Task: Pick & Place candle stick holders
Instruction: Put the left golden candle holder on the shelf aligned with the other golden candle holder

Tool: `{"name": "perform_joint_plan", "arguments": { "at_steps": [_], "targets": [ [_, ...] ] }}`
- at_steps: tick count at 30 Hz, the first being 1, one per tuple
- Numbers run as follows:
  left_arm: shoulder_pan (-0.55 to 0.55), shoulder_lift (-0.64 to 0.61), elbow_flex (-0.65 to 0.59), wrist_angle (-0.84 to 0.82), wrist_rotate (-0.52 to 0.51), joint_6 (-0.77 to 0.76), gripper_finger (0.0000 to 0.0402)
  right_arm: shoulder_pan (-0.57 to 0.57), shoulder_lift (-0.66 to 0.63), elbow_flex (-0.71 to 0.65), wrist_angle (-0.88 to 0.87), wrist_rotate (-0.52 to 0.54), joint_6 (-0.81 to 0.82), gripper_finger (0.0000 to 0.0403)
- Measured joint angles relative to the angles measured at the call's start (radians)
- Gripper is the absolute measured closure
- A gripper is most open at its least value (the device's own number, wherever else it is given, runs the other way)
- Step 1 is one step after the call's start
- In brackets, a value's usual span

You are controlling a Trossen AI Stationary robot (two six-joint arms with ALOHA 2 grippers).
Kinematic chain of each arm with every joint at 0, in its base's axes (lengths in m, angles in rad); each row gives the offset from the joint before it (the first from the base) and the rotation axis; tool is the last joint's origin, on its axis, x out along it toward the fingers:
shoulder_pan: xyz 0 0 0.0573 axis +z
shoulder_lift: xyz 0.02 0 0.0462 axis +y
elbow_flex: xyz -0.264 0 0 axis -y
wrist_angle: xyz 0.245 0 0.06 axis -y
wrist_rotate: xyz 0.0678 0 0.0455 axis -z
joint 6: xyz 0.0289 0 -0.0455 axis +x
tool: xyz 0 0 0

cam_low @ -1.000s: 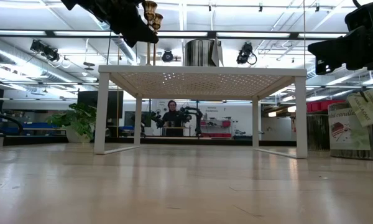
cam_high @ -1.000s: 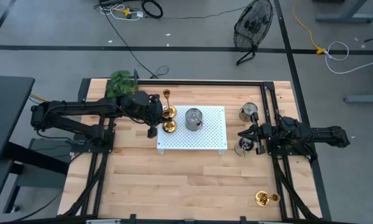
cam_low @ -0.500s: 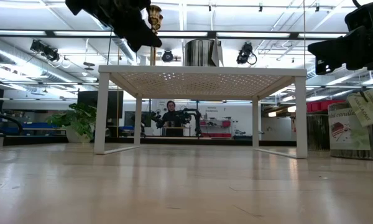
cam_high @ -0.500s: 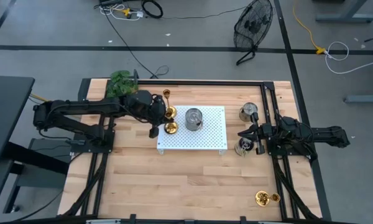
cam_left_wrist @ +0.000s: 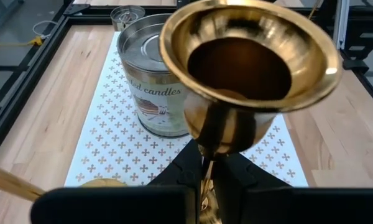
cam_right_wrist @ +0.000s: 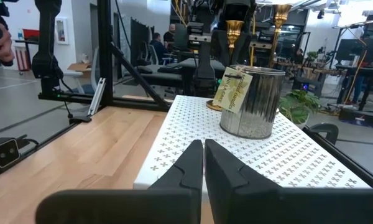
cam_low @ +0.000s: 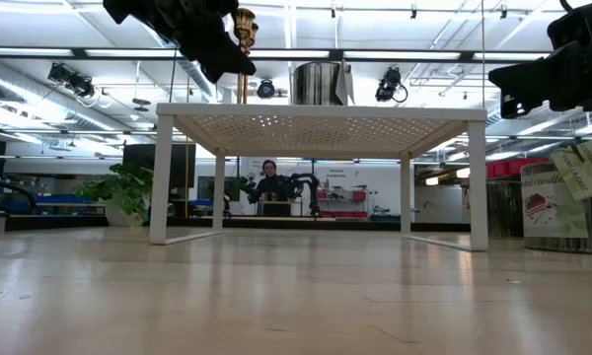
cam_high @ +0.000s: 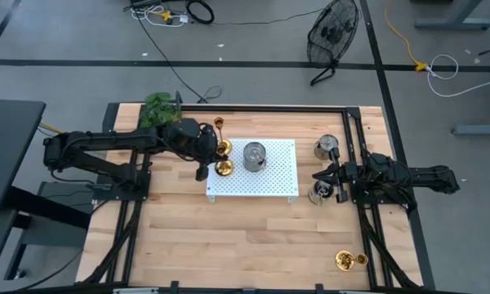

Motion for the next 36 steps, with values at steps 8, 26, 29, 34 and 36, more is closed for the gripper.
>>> {"name": "perform_joint_plan", "arguments": {
  "at_steps": [8,26,29,34,36],
  "targets": [
    [0.027,0.0,0.0,-0.003,0.003,-0.031,0.0371,0.0,0.0,0.0,0.0,0.0,0.0,0.0382],
    [0.035,-0.001,0.002,-0.032,0.01,-0.031,0.0372,0.0,0.0,0.0,0.0,0.0,0.0,0.0382],
    [0.035,-0.001,0.002,-0.033,0.01,-0.031,0.037,0.0,0.0,0.0,0.0,0.0,0.0,0.0382],
    [0.035,-0.001,0.001,-0.035,0.01,-0.031,0.037,0.0,0.0,0.0,0.0,0.0,0.0,0.0382],
    [0.034,-0.001,0.001,-0.035,0.01,-0.031,0.037,0.0,0.0,0.0,0.0,0.0,0.0,0.0382]
  ]
}}
